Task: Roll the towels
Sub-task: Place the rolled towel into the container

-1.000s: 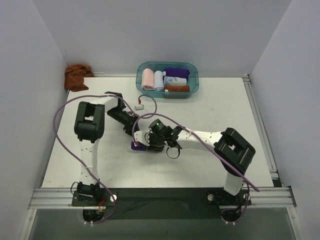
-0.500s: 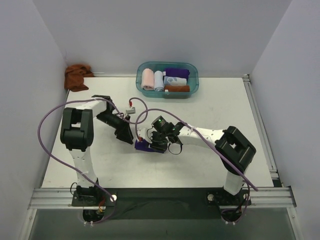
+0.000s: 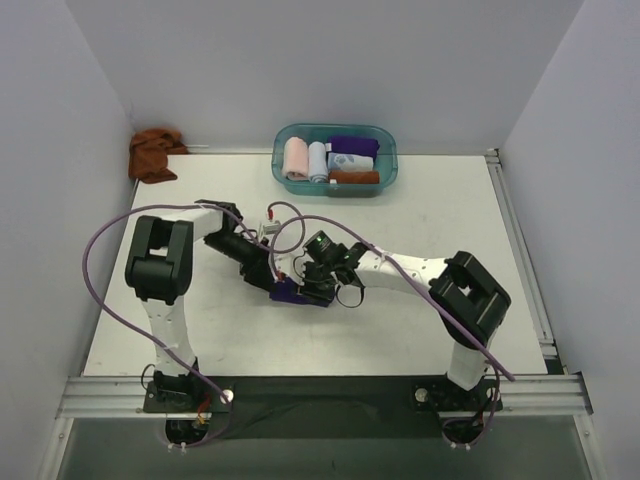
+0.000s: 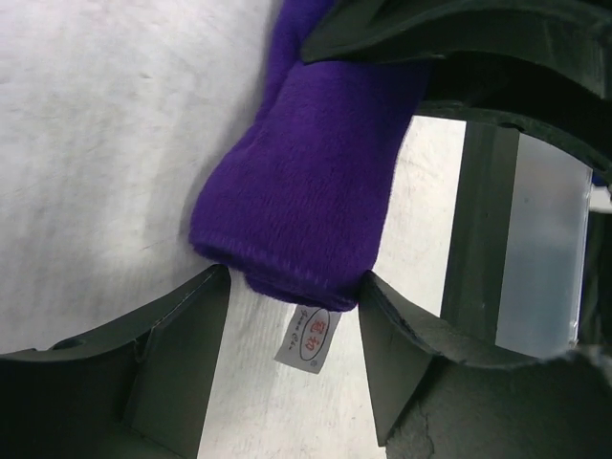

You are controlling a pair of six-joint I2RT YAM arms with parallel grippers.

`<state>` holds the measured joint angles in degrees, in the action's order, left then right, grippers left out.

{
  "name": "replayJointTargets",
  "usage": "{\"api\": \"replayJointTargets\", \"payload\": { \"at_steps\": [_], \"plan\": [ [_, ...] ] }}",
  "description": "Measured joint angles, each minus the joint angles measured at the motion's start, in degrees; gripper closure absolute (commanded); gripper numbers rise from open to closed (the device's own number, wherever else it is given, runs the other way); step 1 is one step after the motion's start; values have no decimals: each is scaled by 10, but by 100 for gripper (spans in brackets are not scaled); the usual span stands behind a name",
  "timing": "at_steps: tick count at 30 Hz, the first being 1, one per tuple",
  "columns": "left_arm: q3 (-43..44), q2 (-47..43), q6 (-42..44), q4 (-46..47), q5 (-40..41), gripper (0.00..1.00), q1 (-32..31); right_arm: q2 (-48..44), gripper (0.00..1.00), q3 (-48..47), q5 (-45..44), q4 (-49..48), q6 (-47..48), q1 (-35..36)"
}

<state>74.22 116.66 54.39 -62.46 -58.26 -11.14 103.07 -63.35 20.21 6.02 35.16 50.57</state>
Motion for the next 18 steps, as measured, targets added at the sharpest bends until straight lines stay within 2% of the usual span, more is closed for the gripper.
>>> {"api": "replayJointTargets", "payload": {
  "at_steps": [5,9,16,17,18],
  "plan": [
    [-5,-11,-59,51,-7,33,54,0,100,-14,48,39,-56,-46],
    [-25,-66,-107,112,-5,31,109,0,100,-30,91,90,-127,-107],
    [-52,-195,-163,179,2,27,109,0,100,-108,154,156,-261,-248],
    [-56,-209,-169,184,2,23,108,0,100,-126,160,161,-278,-269],
    [-61,-221,-176,190,2,8,108,0,100,-145,165,162,-293,-289]
  ]
}}
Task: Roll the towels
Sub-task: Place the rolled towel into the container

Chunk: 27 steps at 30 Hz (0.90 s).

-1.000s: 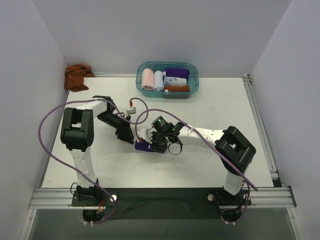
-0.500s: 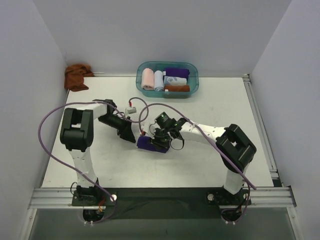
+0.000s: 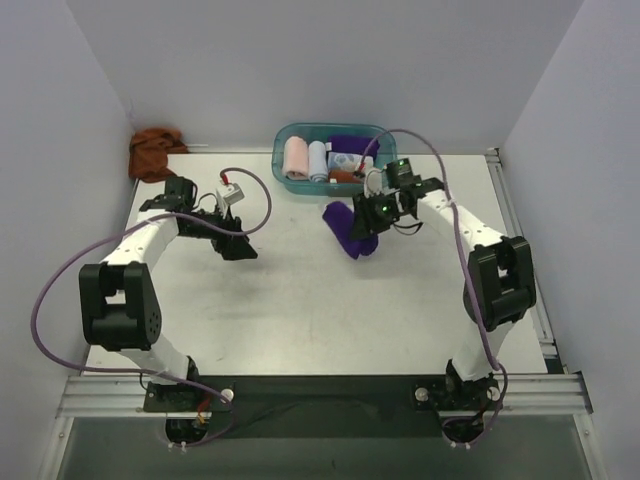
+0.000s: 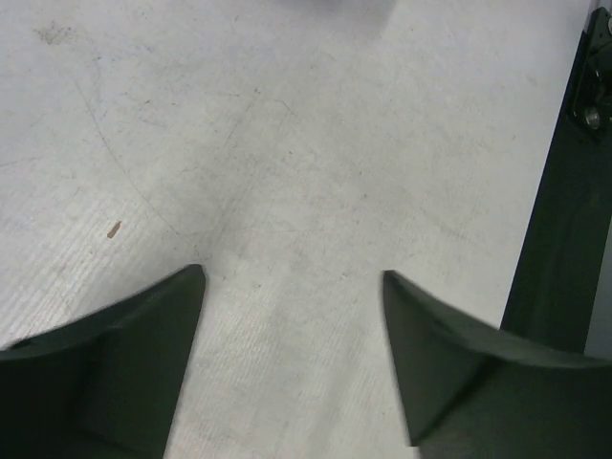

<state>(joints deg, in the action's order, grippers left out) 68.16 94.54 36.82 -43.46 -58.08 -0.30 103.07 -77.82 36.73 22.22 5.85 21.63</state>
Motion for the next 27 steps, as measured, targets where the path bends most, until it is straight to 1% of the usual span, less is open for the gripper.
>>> {"api": "replayJointTargets", "payload": {
  "at_steps": [1,4,7,11,16,22,27],
  "plan": [
    [-6,-13,-7,5,0,3,0,0,100,-20,3,2,-14,-19],
    [-23,-39,-29,9,2,3,0,9,100,-94,6,9,-51,-74],
    [-37,-63,-49,13,4,3,0,38,100,-184,-4,11,-79,-117],
    [-57,-96,-77,23,5,3,-2,99,100,-300,-23,15,-105,-144],
    [-94,-137,-107,41,5,3,-8,196,100,-428,-42,14,-133,-155],
    [-146,-165,-142,59,6,3,-9,281,100,-480,-72,1,-168,-155],
    [-157,-165,-164,71,17,3,-9,343,100,-518,-99,-22,-188,-152]
  ]
}}
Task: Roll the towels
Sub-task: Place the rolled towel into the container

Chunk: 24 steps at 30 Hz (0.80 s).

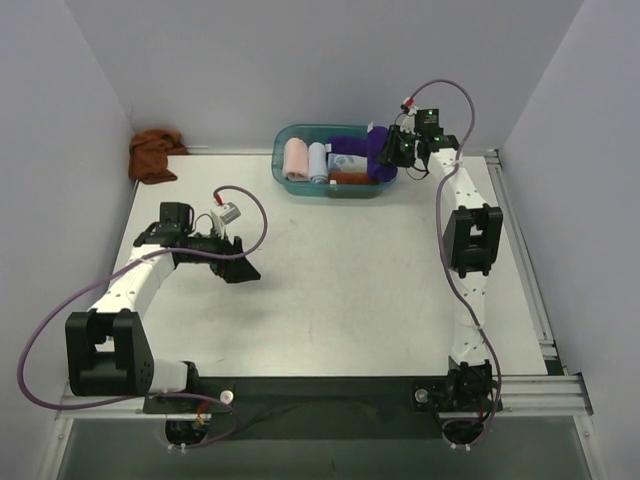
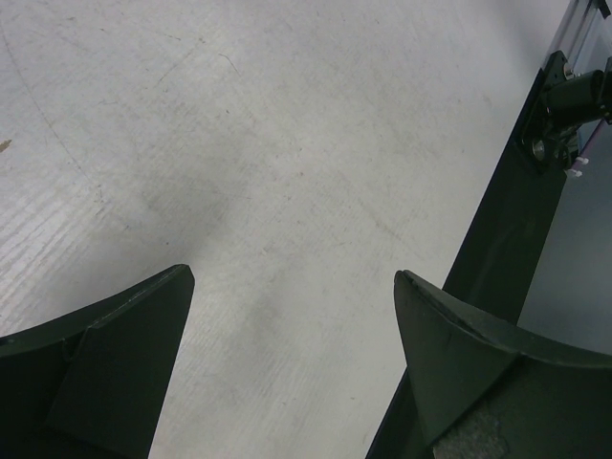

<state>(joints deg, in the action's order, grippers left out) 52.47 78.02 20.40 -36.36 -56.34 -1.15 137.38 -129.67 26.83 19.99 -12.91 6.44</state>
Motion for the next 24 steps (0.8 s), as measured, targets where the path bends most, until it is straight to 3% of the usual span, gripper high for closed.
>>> {"api": "replayJointTargets", "payload": {
  "at_steps": [7,14,16,17,21,24],
  "plan": [
    [0,0,-15,7,13,3,0,39,99,-22,-22,-32,-10,4],
    [0,1,-20,8,28,3,0,55,79,-28,-31,-49,-12,6],
    [0,4,-20,9,37,3,0,59,72,-28,-31,-53,-12,7],
    [0,6,-20,9,41,3,0,60,61,-28,-31,-54,-12,7],
    [5,11,-25,10,56,3,1,60,31,-28,-35,-59,-14,7],
    [14,11,-35,13,68,3,1,60,20,-26,-34,-68,-16,7]
  ]
}}
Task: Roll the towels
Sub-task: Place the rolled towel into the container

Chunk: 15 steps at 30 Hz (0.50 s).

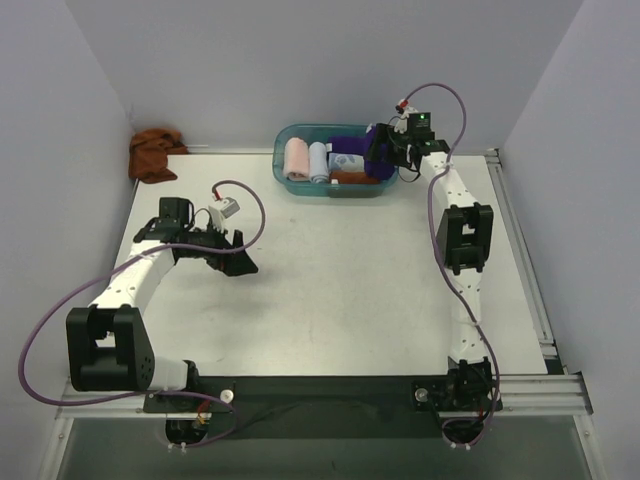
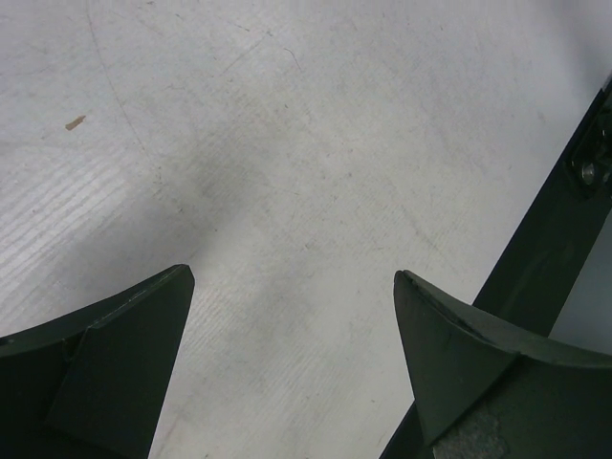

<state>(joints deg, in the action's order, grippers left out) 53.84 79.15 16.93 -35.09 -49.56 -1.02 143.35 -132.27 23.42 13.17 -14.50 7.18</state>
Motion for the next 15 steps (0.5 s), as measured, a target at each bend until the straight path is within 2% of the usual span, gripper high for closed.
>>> {"api": "replayJointTargets", "payload": {
  "at_steps": [1,3,6,15],
  "plan": [
    [2,0,-3,3,4,3,0,0,18,0,-1,-1,0,0],
    [5,0,-10,10,14,3,0,0,8,2,-1,-2,-1,2],
    [14,-2,-26,18,36,3,1,-11,0,13,-3,-5,2,5],
    [126,2,-80,50,182,3,35,-100,0,71,-38,8,29,3]
  ]
}}
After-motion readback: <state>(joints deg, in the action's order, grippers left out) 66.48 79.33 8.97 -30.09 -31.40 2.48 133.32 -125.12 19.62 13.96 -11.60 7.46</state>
